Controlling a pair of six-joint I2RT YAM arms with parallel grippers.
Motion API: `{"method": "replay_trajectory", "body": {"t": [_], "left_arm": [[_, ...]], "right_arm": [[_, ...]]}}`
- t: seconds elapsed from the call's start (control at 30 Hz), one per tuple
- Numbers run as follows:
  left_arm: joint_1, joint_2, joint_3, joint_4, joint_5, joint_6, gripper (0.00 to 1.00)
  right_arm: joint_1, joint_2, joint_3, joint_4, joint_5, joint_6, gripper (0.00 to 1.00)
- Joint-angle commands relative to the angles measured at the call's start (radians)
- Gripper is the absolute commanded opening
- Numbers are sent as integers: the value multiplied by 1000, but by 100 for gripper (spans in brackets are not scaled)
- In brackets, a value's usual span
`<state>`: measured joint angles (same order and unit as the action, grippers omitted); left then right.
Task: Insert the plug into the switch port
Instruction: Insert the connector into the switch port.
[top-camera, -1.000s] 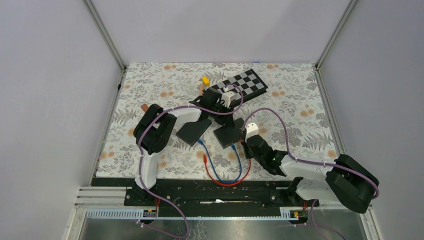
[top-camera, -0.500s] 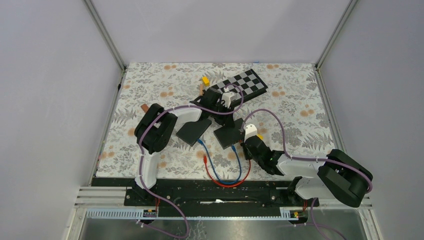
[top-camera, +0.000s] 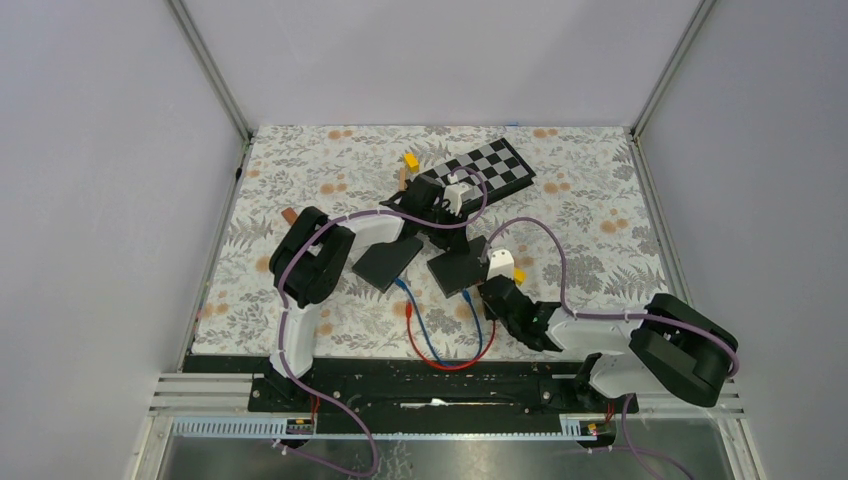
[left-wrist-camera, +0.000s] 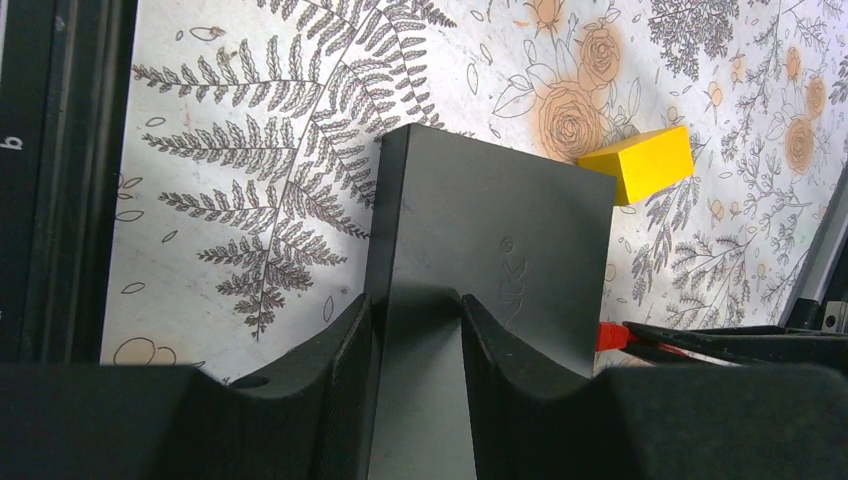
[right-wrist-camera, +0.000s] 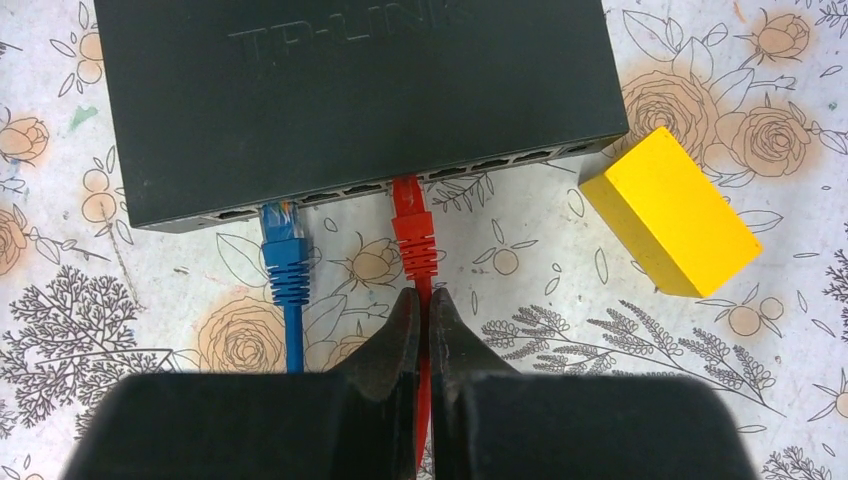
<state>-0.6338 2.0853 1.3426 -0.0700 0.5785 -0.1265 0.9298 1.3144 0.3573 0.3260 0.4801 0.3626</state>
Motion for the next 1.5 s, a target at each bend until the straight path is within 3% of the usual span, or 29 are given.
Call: {"method": "replay_trajectory", "body": {"t": [0.0, 0.27, 0.5, 0.73, 1.17, 1.27, 1.47], "left_arm": [[-55, 89, -45, -225, 71, 16, 37], [-55, 91, -43, -229, 64, 15, 36], [-55, 93, -46, -232, 61, 18, 36], [-55, 93, -42, -232, 67, 18, 36], [-55, 98, -37, -239, 71, 22, 36], [-55, 100, -36, -241, 72, 22, 36], [-55, 102, -34, -241, 73, 24, 35]], "right_arm": [[14, 13, 146, 273, 139, 61, 0], [53, 83, 188, 339, 101, 63, 0], [36, 7, 110, 290, 214, -18, 0], [-52, -81, 18, 282, 142, -78, 1], [-54, 78, 37, 399, -37, -121, 5], [-55, 54, 49, 399, -34, -140, 0], [-55, -33, 95, 368, -48, -185, 0]]}}
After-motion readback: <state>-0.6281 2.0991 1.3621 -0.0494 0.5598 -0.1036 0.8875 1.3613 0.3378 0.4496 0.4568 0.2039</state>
